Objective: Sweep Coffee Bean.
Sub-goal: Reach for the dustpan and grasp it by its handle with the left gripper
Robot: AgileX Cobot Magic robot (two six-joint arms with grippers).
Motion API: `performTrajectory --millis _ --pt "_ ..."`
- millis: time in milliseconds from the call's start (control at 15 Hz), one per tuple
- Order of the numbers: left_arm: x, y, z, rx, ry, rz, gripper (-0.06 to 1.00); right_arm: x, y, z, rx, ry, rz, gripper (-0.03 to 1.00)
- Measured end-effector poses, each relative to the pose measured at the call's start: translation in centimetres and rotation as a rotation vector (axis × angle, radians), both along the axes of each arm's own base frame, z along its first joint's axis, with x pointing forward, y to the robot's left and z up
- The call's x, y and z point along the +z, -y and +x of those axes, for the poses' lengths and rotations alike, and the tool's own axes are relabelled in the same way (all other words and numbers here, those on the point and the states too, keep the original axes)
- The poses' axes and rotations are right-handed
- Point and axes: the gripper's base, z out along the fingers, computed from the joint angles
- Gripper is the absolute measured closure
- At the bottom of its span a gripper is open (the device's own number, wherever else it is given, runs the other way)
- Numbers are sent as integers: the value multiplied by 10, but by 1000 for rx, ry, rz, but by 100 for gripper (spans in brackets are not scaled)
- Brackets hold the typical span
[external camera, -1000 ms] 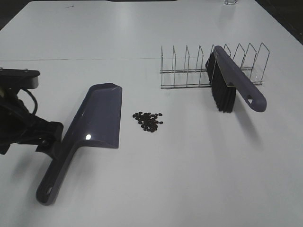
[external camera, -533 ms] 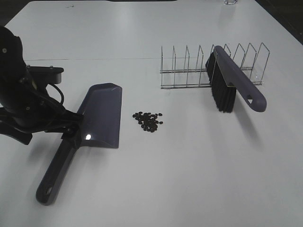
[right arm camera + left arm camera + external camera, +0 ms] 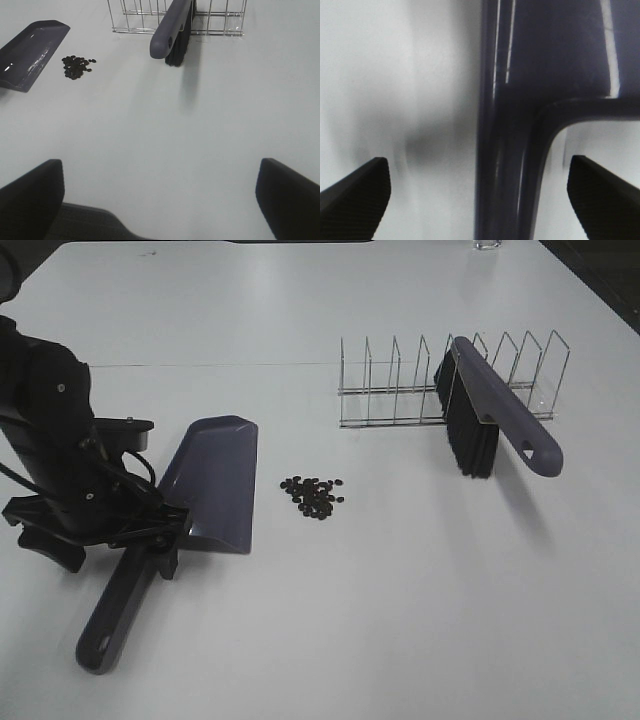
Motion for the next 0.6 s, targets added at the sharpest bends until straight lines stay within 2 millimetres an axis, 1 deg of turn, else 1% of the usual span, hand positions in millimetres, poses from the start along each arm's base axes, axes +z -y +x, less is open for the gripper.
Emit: performTrajectory --millis 133,333,467,533,600 --pt "-1 9 9 -8 13 -6 11 0 0 0 0 0 0 3" --pt "-10 19 13 -33 -22 12 16 0 0 0 0 0 0 3" --pt "-10 25 13 -40 -24 12 24 0 0 0 0 0 0 3" --pt "-10 26 12 -28 -25 12 31 0 0 0 0 0 0 3" --pt "-10 27 12 -12 -26 12 35 0 0 0 0 0 0 3"
